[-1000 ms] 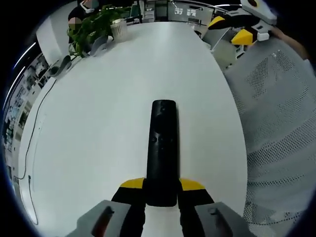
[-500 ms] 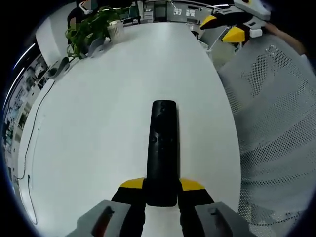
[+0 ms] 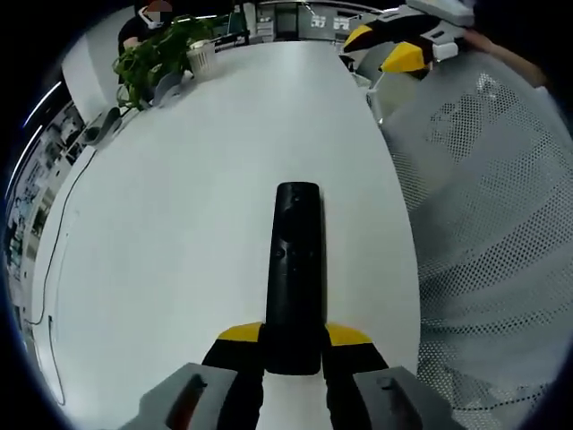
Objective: Press the specified remote control buttons in sequence, fully releasing each button before pressing the next.
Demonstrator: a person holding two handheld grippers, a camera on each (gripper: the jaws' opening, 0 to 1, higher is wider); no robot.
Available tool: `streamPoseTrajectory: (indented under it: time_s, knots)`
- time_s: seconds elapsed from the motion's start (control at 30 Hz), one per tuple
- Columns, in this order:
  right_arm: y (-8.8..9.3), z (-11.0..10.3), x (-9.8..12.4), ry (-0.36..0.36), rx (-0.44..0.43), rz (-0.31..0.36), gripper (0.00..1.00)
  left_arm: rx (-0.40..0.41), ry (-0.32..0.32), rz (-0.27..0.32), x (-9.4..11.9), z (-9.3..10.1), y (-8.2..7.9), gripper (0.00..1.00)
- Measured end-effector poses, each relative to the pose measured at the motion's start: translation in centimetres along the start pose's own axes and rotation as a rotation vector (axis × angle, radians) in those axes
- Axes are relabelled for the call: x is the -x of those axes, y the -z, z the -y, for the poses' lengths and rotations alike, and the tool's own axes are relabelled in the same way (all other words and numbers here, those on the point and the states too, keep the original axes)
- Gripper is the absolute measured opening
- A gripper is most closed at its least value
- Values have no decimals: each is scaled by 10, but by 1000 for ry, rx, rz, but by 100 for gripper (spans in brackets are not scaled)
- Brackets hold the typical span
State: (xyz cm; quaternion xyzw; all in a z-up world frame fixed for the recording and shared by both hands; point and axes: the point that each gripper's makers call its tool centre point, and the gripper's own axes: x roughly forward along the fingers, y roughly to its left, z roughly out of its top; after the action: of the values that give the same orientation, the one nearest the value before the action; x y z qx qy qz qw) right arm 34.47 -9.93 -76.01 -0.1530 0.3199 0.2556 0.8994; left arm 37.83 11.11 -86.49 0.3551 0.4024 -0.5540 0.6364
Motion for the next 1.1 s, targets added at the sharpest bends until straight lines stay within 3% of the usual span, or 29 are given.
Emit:
streamPoseTrajectory:
  time_s: [0.83,1.1]
  knots:
    - [3,-4,-1,-21,14,-15,32,2,-2,9,1,29,1,24]
    - [0,-4,0,-21,12,-2,31,40,-21,36,1,36,1,24]
